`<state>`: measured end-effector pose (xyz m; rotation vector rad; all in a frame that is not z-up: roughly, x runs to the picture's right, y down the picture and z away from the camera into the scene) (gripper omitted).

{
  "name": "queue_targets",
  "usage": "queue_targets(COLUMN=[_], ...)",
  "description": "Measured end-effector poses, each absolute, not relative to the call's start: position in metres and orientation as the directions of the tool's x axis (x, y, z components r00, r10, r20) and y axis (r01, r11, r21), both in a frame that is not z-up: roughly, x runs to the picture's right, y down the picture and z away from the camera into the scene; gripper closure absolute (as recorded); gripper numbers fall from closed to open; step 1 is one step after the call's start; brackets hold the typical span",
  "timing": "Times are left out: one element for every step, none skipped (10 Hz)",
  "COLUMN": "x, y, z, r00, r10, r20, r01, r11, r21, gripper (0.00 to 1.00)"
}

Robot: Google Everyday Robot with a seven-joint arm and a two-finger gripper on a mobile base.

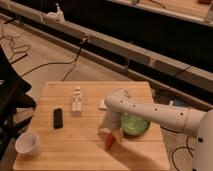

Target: Place the pepper in the ceramic cup

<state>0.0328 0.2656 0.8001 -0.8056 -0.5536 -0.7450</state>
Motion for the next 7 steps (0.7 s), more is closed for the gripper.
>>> queue_targets(x=[0.038,0.041,0.042,0.043,0.044,0.046,0.049], y=[0.27,0.271,0.271,0.269,0.267,0.265,0.259], z=[0.807,0.812,0.815,0.819,0.82,0.819,0.818], r00=[0.635,0.646,0.652,0.658,0.662,0.666,0.67], r10=[-0.374,-0.37,-0.372,-0.378,-0.383,-0.388,-0.399], r20=[0.676,0.668,0.661,0.652,0.644,0.637,0.626], r01=[0.758,0.75,0.746,0.741,0.737,0.734,0.731], r11=[0.469,0.471,0.475,0.482,0.49,0.493,0.5], r21=[-0.452,-0.464,-0.467,-0.468,-0.466,-0.466,-0.464], gripper=[0.22,0.28,0.36,0.48,0.59,0.67,0.79])
